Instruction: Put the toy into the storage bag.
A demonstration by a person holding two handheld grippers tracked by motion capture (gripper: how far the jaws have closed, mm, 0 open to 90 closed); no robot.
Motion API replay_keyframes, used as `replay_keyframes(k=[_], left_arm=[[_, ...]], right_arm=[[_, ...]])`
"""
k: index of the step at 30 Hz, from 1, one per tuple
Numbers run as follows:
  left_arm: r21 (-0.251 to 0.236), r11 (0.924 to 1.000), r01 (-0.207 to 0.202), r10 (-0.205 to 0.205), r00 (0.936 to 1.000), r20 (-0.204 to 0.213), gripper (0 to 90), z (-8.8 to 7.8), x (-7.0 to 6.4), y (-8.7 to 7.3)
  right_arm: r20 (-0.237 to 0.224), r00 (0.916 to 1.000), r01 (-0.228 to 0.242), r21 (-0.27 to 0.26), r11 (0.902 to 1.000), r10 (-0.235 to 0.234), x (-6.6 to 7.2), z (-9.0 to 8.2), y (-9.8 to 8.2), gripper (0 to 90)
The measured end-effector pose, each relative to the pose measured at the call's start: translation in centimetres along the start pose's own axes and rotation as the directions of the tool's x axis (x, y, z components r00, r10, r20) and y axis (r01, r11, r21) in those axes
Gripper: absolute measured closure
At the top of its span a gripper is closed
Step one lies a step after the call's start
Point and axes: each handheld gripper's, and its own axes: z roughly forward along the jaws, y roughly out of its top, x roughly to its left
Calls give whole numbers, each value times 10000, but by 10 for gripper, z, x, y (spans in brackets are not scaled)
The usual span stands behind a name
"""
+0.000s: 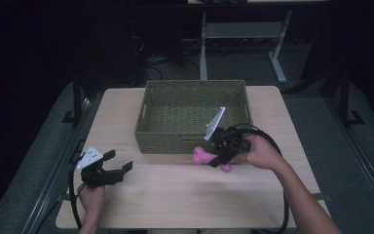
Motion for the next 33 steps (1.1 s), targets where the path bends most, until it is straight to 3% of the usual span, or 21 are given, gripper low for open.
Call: replay_keyframes(k=[14,25,33], left_arm=[[65,10000,-60,60,10000,-33,136,1,0,0],[32,10000,-45,45,10000,-62,136,1,0,0],[26,10000,-10,10,10000,-83,136,1,1,0]], right_arm=[[-173,9997,-202,-214,9996,199,-19,-23,4,581],[130,9997,-190,-236,9995,193,-31,-40,12,581],[107,9994,-320,-418,9986,325,-43,-51,16,581]])
